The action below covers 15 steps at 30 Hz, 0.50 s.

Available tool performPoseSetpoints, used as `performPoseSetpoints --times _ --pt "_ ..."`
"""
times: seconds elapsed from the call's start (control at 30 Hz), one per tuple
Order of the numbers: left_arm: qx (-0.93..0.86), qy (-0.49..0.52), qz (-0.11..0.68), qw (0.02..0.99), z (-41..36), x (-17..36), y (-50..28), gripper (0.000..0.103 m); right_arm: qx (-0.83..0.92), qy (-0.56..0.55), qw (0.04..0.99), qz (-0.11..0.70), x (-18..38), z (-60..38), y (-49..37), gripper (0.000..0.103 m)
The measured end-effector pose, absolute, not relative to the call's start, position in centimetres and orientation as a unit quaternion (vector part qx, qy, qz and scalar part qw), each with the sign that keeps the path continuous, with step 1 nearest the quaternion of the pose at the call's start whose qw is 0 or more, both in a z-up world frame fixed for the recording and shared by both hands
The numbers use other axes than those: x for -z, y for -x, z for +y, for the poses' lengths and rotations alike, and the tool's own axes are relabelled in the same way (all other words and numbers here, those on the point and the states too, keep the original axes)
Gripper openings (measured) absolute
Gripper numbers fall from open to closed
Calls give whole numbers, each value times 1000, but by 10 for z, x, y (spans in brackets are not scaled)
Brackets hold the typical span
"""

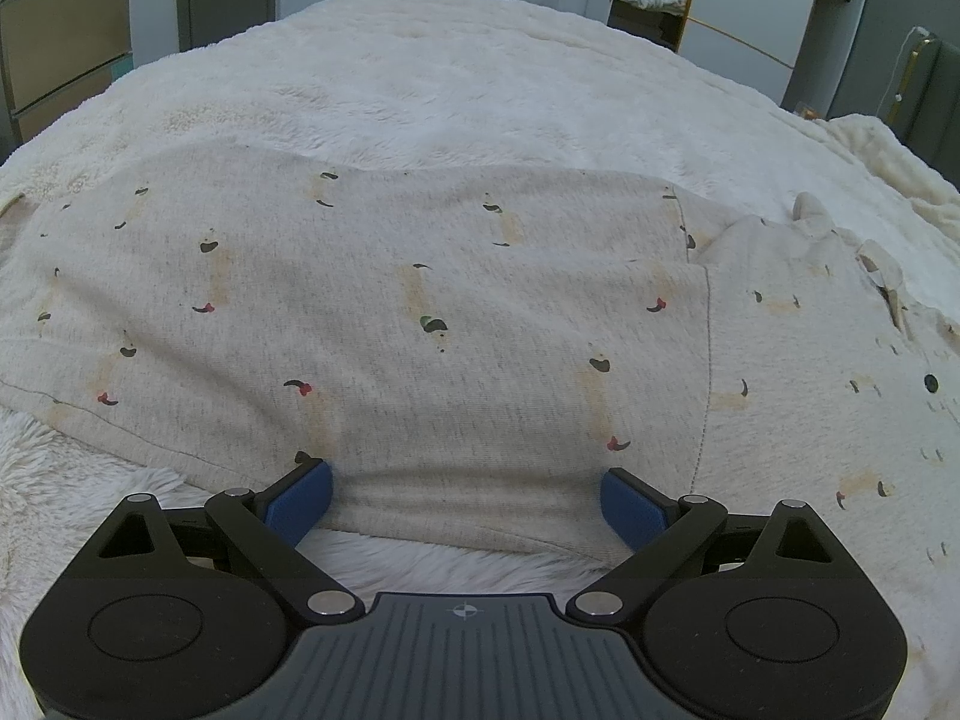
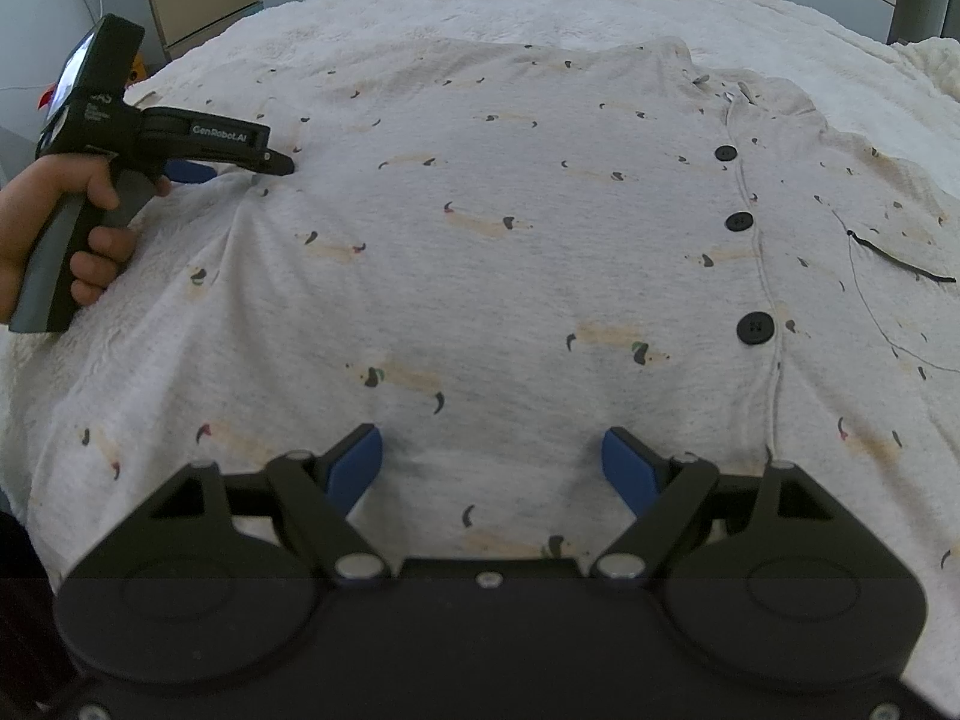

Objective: Fold clothes

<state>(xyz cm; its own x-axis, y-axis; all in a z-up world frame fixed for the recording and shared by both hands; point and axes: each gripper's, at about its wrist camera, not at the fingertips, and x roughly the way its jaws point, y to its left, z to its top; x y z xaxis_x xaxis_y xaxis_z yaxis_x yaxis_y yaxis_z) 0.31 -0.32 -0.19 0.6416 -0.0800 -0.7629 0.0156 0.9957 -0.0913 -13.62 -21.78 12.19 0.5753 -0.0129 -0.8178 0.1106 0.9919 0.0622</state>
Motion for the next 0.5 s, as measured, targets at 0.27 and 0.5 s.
performPoseSetpoints --times 0.27,0.5 --pt "27 41 422 905 -4 2 -2 96 34 -52 884 463 -122 -218 135 80" --pt "27 56 416 907 -2 0 -4 95 33 -52 884 463 -121 -218 135 81"
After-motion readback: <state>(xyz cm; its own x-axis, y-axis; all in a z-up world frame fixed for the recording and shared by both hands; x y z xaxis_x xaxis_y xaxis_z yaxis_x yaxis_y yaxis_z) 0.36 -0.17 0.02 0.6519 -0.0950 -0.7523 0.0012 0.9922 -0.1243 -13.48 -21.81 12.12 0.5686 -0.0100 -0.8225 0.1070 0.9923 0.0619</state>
